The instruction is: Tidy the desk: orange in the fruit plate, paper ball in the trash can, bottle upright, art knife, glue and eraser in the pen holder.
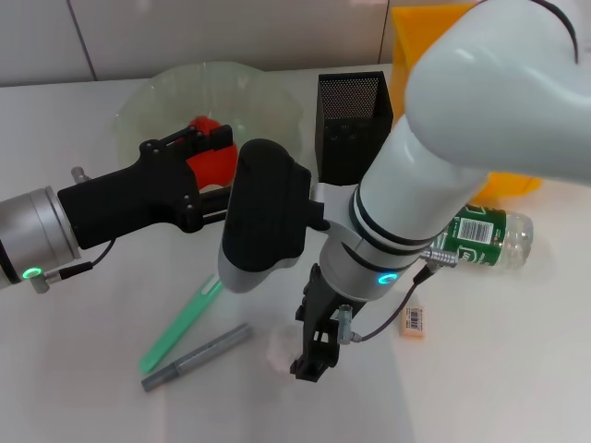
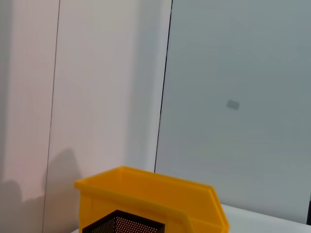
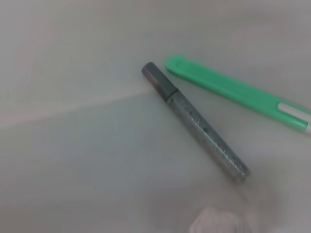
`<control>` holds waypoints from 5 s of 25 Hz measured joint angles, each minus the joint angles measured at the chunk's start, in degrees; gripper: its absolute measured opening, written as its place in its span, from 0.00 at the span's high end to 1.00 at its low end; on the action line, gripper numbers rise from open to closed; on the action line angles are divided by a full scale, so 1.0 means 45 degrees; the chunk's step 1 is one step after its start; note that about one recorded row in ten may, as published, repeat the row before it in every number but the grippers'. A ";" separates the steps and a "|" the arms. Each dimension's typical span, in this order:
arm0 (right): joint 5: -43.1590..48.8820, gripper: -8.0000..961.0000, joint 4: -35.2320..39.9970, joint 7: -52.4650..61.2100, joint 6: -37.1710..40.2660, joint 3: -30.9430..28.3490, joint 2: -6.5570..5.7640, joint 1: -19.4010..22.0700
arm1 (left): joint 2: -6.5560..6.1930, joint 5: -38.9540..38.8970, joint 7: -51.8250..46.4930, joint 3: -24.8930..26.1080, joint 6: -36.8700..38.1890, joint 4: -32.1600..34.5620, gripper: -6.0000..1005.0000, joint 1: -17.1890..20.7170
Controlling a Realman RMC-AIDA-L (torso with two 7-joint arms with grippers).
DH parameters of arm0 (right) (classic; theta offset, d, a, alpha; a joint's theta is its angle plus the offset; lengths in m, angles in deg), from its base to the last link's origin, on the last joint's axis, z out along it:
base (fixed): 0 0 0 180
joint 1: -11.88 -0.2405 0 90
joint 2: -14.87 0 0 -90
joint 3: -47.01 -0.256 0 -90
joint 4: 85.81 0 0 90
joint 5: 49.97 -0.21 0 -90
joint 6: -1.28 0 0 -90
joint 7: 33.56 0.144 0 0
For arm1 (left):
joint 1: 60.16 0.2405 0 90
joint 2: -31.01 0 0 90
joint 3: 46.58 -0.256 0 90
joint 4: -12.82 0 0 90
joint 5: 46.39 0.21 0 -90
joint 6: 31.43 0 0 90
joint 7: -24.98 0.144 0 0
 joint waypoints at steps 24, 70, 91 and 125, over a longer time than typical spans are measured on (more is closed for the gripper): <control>-0.0041 0.72 0.0554 -0.0178 0.0649 -0.2497 -0.0094 0.0343 | 0.0000 0.0000 0.0000 -0.0173 0.0004 0.0059 0.18 0.0093; 0.4799 0.66 0.1351 -0.1323 -0.2332 -1.0891 -0.0114 0.2323 | 0.0019 -0.0004 0.0498 -0.1617 0.1493 -0.0002 0.19 0.1270; 0.4712 0.20 0.5218 -0.3146 0.4969 -1.0830 -0.0190 0.2295 | 0.0001 -0.0061 0.0467 -0.1547 0.1346 0.0003 0.19 0.1179; 0.5441 0.20 0.0402 -0.3275 0.1555 -0.6954 -0.0104 0.1884 | 0.0012 -0.0075 0.0428 -0.1580 0.1190 -0.0020 0.19 0.1158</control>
